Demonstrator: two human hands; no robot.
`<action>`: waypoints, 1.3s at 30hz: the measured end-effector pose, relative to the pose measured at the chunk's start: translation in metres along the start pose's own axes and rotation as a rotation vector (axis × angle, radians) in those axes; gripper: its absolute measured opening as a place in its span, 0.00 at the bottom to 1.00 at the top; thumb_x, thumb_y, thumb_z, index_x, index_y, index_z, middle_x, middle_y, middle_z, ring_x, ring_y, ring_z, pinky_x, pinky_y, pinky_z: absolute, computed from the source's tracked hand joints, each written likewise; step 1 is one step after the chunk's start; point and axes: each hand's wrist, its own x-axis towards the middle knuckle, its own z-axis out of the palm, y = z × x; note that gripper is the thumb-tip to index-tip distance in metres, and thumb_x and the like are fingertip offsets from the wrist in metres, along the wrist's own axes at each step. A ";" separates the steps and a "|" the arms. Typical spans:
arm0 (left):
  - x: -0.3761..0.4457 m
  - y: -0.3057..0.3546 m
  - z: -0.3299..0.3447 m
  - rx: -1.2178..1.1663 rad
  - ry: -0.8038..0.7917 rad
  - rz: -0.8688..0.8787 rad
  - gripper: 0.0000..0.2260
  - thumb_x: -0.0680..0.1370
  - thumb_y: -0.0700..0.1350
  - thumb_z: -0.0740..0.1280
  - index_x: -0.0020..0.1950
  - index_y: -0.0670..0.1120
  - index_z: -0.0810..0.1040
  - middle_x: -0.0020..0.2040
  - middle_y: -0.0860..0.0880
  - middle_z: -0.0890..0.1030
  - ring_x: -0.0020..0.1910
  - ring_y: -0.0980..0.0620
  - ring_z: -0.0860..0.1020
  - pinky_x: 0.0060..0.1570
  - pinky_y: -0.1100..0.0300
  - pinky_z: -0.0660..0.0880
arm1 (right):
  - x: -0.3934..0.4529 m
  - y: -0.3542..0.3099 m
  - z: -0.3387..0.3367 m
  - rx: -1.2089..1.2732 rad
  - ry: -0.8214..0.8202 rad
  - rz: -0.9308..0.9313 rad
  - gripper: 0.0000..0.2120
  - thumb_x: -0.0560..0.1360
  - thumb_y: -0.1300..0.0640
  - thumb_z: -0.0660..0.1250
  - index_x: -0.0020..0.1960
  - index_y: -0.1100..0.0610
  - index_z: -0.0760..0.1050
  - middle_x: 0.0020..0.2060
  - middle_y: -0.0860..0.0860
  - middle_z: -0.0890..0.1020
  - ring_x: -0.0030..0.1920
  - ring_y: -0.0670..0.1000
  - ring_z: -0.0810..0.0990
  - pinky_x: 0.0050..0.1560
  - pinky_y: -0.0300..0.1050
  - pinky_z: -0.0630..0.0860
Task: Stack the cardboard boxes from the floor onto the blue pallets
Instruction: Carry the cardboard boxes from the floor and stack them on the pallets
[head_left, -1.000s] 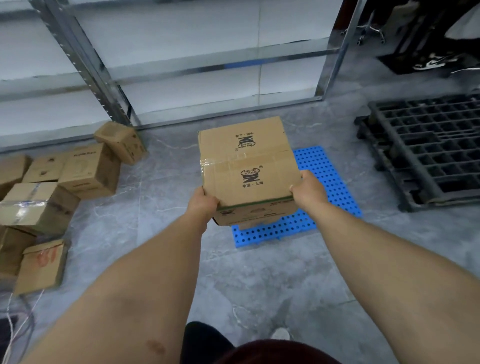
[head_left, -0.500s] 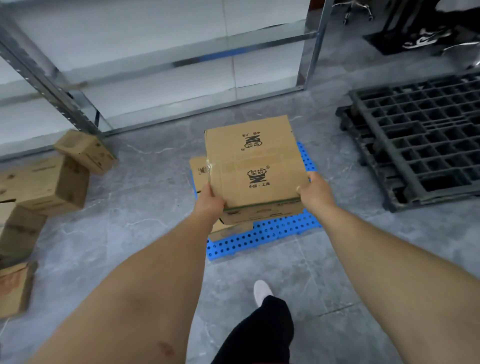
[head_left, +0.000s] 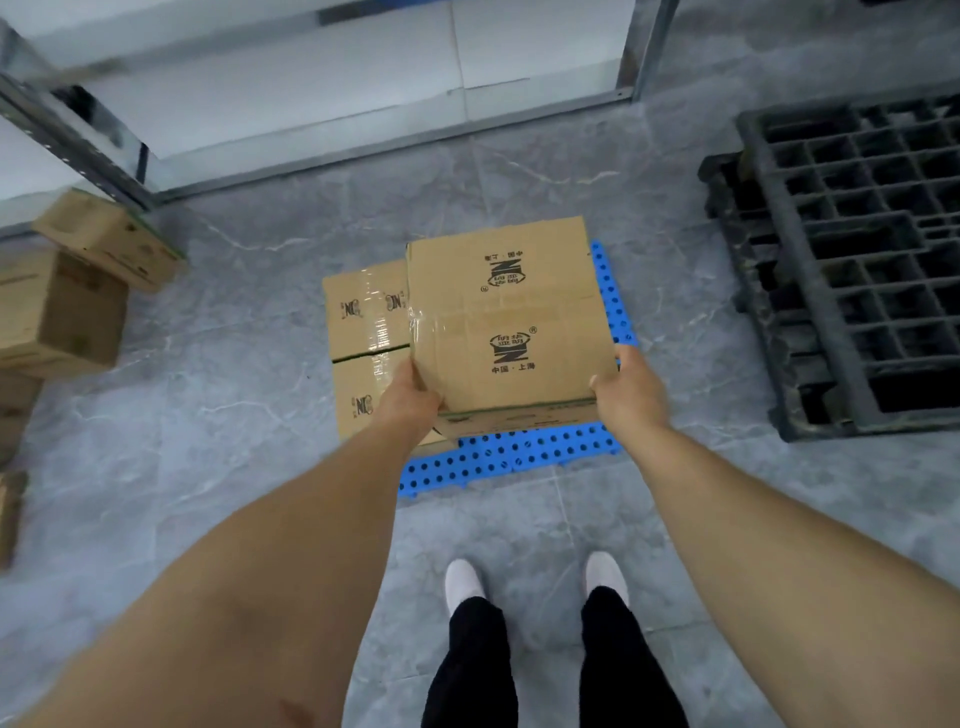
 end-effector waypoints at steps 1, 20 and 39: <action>0.011 0.002 0.009 -0.001 0.011 0.003 0.26 0.78 0.36 0.60 0.74 0.53 0.59 0.55 0.52 0.73 0.50 0.51 0.70 0.55 0.55 0.69 | 0.015 0.005 0.004 0.009 -0.008 -0.003 0.21 0.78 0.61 0.58 0.70 0.53 0.64 0.38 0.46 0.72 0.30 0.46 0.71 0.24 0.40 0.64; 0.236 -0.157 0.134 0.158 0.090 0.003 0.23 0.75 0.39 0.66 0.69 0.46 0.66 0.62 0.46 0.73 0.58 0.48 0.72 0.59 0.54 0.69 | 0.218 0.144 0.205 -0.047 -0.118 -0.142 0.19 0.79 0.59 0.58 0.69 0.54 0.63 0.60 0.52 0.75 0.37 0.50 0.74 0.28 0.41 0.66; 0.303 -0.235 0.181 0.547 0.191 -0.023 0.29 0.77 0.41 0.60 0.76 0.46 0.53 0.76 0.48 0.54 0.74 0.43 0.53 0.72 0.43 0.52 | 0.257 0.191 0.290 -0.018 -0.142 -0.074 0.18 0.80 0.62 0.55 0.68 0.52 0.63 0.54 0.52 0.75 0.38 0.52 0.75 0.27 0.44 0.68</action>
